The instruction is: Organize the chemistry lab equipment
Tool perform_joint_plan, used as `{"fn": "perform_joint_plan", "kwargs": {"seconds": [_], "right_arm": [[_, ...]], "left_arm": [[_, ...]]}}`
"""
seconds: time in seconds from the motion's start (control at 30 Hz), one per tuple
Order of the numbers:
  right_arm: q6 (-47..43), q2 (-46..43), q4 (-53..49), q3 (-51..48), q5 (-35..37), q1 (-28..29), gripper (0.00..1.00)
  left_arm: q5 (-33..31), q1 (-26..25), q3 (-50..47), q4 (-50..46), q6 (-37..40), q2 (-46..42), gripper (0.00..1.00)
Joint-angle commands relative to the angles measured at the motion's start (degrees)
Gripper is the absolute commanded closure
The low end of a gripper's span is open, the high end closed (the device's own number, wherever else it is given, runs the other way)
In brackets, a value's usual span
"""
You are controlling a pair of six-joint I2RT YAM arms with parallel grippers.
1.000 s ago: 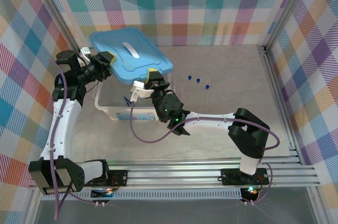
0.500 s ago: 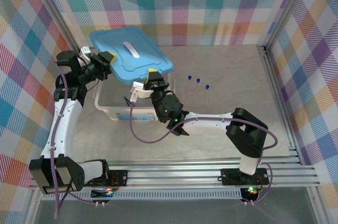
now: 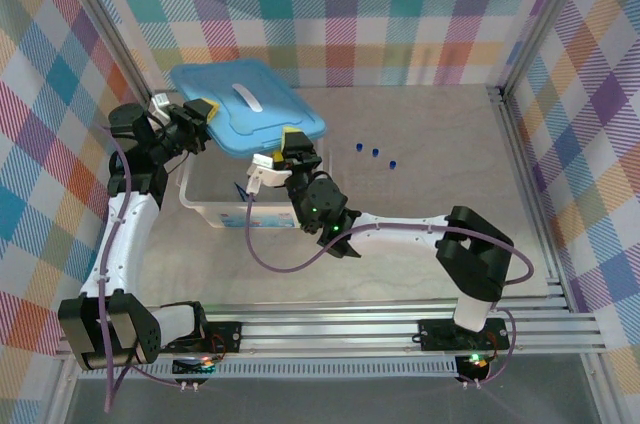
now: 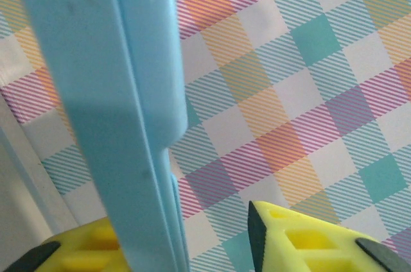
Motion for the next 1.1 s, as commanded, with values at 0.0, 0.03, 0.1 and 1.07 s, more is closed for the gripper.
{"fn": "perform_joint_plan", "kwargs": {"seconds": [0.0,0.03,0.1,1.07], "right_arm": [[3.8,-3.0,0.6,0.3,1.4,1.0,0.54],[3.8,-3.1,0.6,0.2,1.7,1.3,0.53],[4.2,-3.4,0.3,-0.2,2.4,2.0,0.47],[112.6,-25.8,-78.9,12.0,-34.2,-10.1,0.33]], "left_arm": [[-0.8,1.1,-0.3,7.9,-2.3,-1.7,0.94],[-1.1,1.1,-0.3,8.4,-2.6,-1.8,0.94],[-1.7,1.4,-0.2,9.1,-3.0,-1.9,0.94],[-6.6,2.0,-4.4,11.2,1.7,-2.8,0.95]]}}
